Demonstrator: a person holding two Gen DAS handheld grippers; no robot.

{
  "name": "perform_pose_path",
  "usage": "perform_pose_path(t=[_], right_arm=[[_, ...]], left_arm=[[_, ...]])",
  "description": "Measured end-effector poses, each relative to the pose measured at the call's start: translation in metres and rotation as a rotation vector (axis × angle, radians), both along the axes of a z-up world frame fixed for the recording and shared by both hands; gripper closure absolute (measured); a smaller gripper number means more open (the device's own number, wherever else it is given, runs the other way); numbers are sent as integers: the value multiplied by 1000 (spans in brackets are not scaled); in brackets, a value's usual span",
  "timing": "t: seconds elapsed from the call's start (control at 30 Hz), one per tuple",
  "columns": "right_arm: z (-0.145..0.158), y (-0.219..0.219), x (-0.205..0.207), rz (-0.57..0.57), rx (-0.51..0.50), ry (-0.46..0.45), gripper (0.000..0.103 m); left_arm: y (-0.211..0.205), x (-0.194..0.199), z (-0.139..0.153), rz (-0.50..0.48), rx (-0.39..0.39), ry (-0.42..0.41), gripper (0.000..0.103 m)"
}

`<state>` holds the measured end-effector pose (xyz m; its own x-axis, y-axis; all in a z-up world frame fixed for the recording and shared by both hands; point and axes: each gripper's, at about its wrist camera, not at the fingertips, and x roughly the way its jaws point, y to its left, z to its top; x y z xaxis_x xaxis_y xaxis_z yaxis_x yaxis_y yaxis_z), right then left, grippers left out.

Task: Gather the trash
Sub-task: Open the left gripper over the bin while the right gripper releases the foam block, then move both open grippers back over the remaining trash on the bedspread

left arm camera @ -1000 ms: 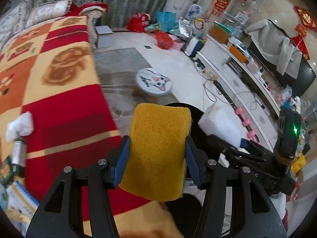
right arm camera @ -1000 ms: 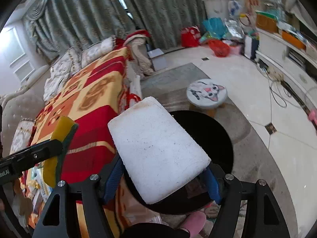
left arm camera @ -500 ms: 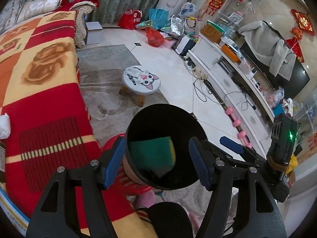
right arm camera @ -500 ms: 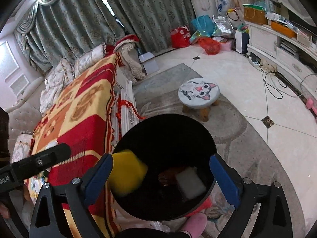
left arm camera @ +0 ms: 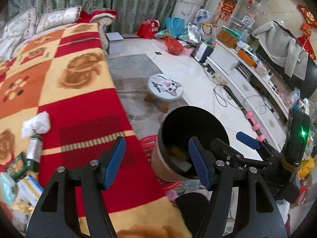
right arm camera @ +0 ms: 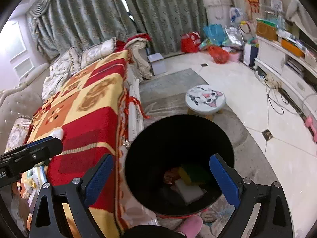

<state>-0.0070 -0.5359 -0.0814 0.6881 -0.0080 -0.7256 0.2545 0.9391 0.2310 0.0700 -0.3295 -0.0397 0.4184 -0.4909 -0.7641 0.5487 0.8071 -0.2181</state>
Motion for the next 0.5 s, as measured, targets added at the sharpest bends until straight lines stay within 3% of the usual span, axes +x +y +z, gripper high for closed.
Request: perform_pose_path(t=[0.5], right_arm=[[14, 81, 12, 117, -47, -25, 6]], left_arm=[[87, -5, 8, 160, 52, -76, 38]])
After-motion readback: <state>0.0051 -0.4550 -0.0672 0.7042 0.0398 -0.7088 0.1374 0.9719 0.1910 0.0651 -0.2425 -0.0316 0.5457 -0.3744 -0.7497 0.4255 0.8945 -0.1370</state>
